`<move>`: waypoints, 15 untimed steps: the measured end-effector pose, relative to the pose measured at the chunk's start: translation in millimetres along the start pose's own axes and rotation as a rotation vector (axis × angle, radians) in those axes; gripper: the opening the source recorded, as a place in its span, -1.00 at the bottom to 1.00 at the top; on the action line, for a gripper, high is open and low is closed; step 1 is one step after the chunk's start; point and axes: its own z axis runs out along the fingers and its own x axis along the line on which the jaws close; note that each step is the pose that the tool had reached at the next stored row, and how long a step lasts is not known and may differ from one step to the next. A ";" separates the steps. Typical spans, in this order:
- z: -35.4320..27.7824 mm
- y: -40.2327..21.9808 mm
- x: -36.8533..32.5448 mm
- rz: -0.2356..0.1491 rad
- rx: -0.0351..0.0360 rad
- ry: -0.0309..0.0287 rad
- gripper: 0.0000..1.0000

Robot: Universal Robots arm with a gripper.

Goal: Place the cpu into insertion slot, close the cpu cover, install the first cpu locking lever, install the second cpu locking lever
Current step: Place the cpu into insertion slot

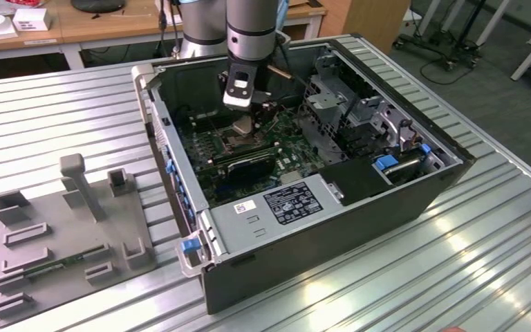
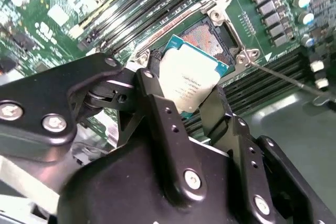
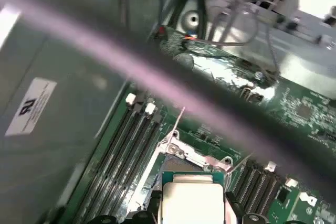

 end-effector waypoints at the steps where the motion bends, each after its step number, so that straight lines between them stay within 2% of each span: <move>1: 0.3 0.0 0.0 0.047 -0.0009 -0.0036 0.08; 15: 1.8 -0.2 0.0 0.301 -0.0057 -0.0232 0.08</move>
